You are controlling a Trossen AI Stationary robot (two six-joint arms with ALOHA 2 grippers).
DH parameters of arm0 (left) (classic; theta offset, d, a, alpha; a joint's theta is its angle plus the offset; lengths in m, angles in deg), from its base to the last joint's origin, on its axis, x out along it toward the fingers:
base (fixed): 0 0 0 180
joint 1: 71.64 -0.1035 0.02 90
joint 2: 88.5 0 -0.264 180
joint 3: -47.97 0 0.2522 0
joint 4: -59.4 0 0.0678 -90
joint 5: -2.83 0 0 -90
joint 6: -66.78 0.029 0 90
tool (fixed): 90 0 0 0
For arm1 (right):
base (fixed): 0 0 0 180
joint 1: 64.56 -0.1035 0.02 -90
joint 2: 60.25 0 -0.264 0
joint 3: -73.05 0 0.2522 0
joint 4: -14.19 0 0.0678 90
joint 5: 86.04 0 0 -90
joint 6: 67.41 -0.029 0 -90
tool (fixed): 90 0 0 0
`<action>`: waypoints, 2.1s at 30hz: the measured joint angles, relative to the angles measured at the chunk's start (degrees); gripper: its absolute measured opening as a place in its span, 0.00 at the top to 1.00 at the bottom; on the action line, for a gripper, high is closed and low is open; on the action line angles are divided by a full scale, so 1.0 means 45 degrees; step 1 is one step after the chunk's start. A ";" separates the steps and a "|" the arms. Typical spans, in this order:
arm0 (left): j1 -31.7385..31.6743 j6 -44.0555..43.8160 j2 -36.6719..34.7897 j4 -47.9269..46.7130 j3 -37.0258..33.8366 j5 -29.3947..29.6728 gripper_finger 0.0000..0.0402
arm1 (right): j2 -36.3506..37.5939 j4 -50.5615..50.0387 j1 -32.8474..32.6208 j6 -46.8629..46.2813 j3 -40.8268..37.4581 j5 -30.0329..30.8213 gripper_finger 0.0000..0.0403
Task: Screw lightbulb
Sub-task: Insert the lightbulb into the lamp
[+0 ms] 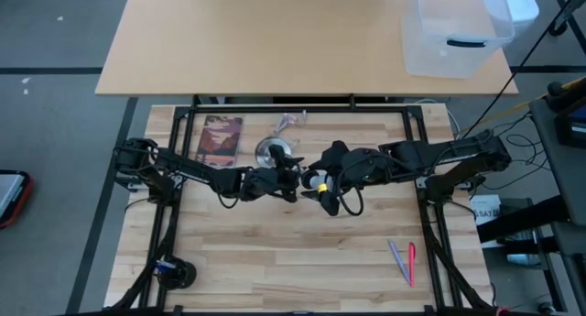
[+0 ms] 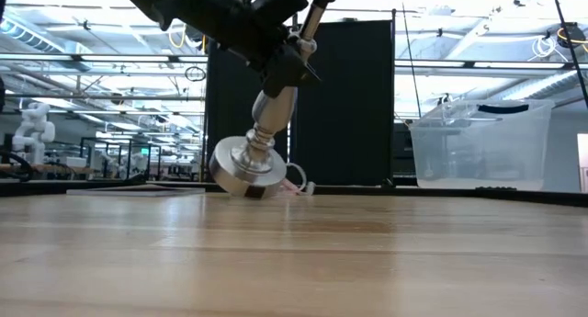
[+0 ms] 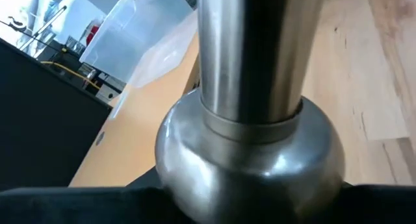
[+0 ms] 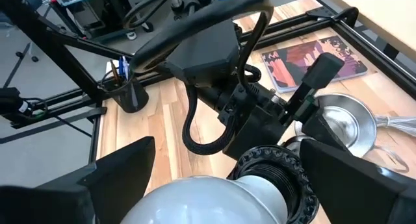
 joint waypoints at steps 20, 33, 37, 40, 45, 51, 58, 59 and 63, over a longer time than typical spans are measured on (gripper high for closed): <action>-0.0283 -0.1587 -0.0053 0.0813 0.0000 -0.2080 0.68 | 0.0015 0.1030 -0.0010 0.0822 0.0000 -0.0117 0.07; -0.0283 -0.1610 -0.0058 0.0800 0.0000 -0.2221 0.68 | -0.0019 0.1530 -0.0005 0.1904 -0.0034 -0.0379 0.05; -0.0283 -0.1614 -0.0058 0.0800 0.0000 -0.2220 0.68 | 0.0078 0.1527 -0.0005 0.2015 -0.0048 -0.0374 0.03; -0.0283 -0.1613 -0.0058 0.0800 0.0000 -0.2223 0.68 | 0.0248 0.1589 -0.0005 0.2156 -0.0058 -0.0329 0.01; -0.0273 -0.1827 -0.0058 0.0864 0.0017 -0.2475 0.68 | 0.0636 0.1593 -0.0002 0.2371 -0.0073 0.0100 0.01; -0.0273 -0.1951 -0.0058 0.0883 0.0024 -0.2561 0.68 | 0.0748 0.1633 0.0000 0.2750 -0.0073 0.0311 0.01; -0.0341 -0.2195 -0.0059 0.1018 0.0024 -0.3288 0.68 | 0.0782 0.1931 0.0000 0.2931 -0.0073 0.0306 0.01; -0.0346 -0.2243 -0.0058 0.1026 0.0024 -0.3350 0.68 | 0.0787 0.1969 0.0000 0.2938 -0.0073 0.0306 0.01; -0.0358 -0.2393 -0.0063 0.1038 0.0024 -0.3725 0.68 | 0.0757 0.2061 0.0041 0.3022 -0.0060 0.0293 0.01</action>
